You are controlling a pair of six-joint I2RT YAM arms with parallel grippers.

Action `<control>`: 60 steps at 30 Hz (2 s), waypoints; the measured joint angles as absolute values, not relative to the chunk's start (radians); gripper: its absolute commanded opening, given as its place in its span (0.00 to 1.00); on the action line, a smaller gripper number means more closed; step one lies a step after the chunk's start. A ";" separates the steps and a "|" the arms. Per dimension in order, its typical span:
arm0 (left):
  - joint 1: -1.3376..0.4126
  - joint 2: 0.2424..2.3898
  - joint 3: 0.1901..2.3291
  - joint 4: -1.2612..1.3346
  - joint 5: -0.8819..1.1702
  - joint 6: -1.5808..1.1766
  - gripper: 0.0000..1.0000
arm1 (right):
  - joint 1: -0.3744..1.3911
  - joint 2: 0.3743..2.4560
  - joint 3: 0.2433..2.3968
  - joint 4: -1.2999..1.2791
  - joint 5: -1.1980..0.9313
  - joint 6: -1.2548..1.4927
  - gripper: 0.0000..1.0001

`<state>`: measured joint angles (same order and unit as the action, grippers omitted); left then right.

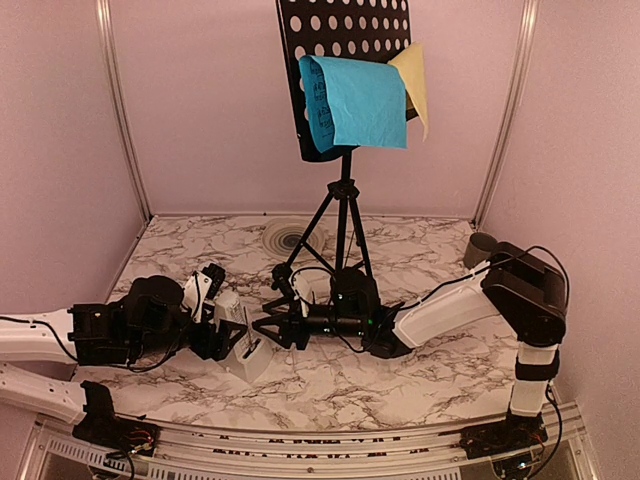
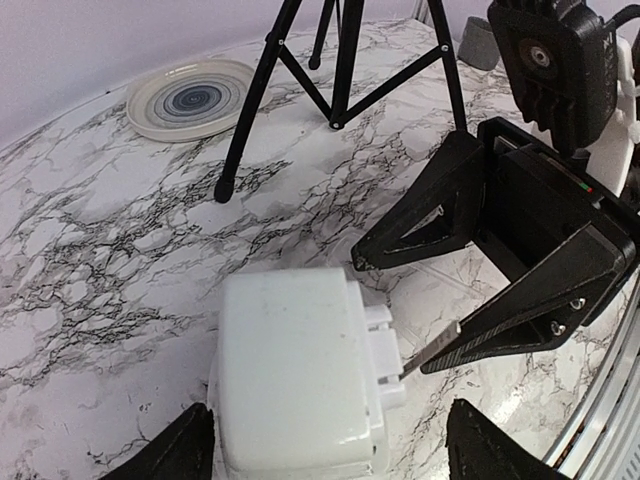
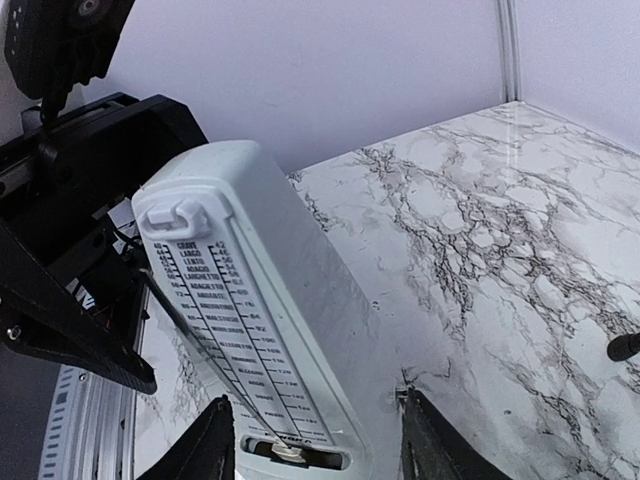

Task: Pack up the instrument practice props
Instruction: Hook the pendulum on the metronome.

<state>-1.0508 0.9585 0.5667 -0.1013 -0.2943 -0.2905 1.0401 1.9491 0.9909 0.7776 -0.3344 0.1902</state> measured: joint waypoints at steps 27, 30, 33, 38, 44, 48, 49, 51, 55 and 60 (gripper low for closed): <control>-1.052 1.018 0.496 0.083 -0.368 -0.294 0.86 | 1.021 1.914 0.981 0.766 -0.359 0.171 0.57; -1.052 1.018 0.495 0.093 -0.373 -0.282 0.78 | 1.017 1.911 0.981 0.764 -0.363 0.161 0.54; -1.052 1.019 0.493 0.109 -0.378 -0.268 0.78 | 1.016 1.911 0.983 0.752 -0.377 0.152 0.54; -1.052 1.019 0.480 0.133 -0.374 -0.245 0.69 | 1.016 1.911 0.989 0.740 -0.405 0.144 0.52; -1.049 1.011 0.448 0.171 -0.367 -0.198 0.60 | 1.015 1.911 1.028 0.731 -0.434 0.132 0.51; -1.047 1.004 0.436 0.187 -0.362 -0.189 0.60 | 1.010 1.911 1.047 0.725 -0.449 0.128 0.45; -1.046 1.004 0.434 0.191 -0.361 -0.188 0.60 | 1.009 1.911 1.051 0.723 -0.453 0.128 0.45; -1.046 1.004 0.434 0.192 -0.359 -0.186 0.60 | 1.009 1.912 1.062 0.721 -0.466 0.128 0.45; -1.046 1.005 0.434 0.195 -0.355 -0.182 0.60 | 1.009 1.918 1.091 0.709 -0.485 0.130 0.50; -1.046 1.011 0.434 0.207 -0.339 -0.172 0.63 | 1.009 1.942 1.137 0.688 -0.496 0.130 0.48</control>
